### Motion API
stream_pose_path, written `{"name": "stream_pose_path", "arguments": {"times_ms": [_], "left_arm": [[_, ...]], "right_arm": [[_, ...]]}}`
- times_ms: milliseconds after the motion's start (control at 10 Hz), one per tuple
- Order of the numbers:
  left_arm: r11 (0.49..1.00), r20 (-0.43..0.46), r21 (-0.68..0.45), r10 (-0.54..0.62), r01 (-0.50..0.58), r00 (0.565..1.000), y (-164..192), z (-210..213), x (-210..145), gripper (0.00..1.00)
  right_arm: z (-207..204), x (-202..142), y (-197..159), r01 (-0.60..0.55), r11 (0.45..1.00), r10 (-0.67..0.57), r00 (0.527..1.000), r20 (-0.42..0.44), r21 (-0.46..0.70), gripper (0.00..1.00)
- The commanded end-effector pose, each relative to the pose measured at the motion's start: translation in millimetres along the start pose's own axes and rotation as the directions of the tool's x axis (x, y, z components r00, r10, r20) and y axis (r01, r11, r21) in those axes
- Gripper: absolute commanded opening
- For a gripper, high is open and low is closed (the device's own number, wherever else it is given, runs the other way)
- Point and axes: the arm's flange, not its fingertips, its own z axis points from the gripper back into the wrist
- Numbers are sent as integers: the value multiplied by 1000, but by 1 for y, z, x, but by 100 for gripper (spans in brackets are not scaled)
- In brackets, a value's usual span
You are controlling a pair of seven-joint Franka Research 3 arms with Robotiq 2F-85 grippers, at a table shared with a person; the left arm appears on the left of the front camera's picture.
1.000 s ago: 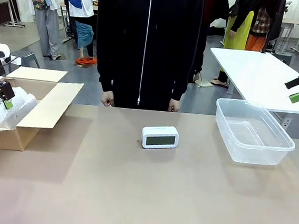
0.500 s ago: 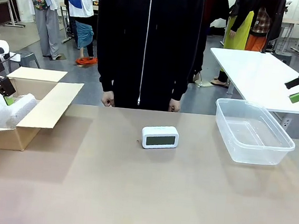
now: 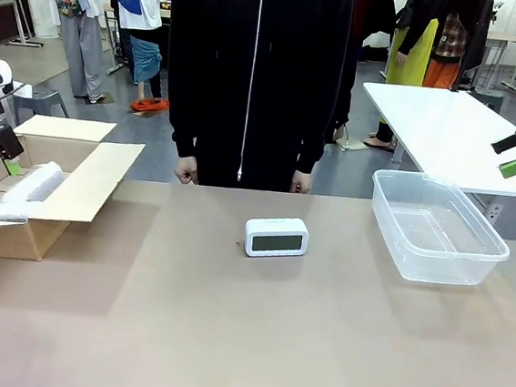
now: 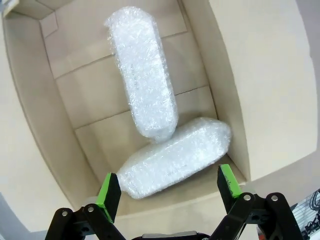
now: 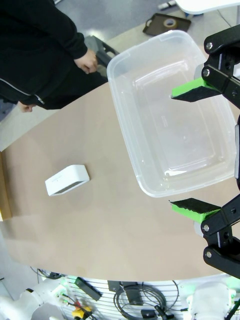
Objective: Separate and place wrapped and unwrapped clocks.
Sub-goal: If the picked Digital clock is wrapped, place it in the Package Box ; if not, place it in the Organizing box.
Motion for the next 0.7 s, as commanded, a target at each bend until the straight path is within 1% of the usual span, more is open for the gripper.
{"name": "stream_pose_path", "arguments": {"times_ms": [0, 100, 200, 600], "left_arm": [[998, -72, 61, 32, -28, 997, -5, 16, -11, 100], [997, -94, 69, 31, -25, 995, -6, 16, -16, 100], [997, -97, 67, 46, -39, 994, -3, 20, -21, 100], [997, -85, 69, 45, -39, 995, -4, 27, -29, 100]], "right_arm": [[-1, 0, 0, -4, 1000, 4, 1000, 10, 3, 100], [-1, 0, 0, -4, 1000, 4, 1000, 10, 3, 100], [-1, 0, 0, -4, 1000, 4, 1000, 10, 3, 100], [-1, 0, 0, -4, 1000, 4, 1000, 10, 3, 100]]}}
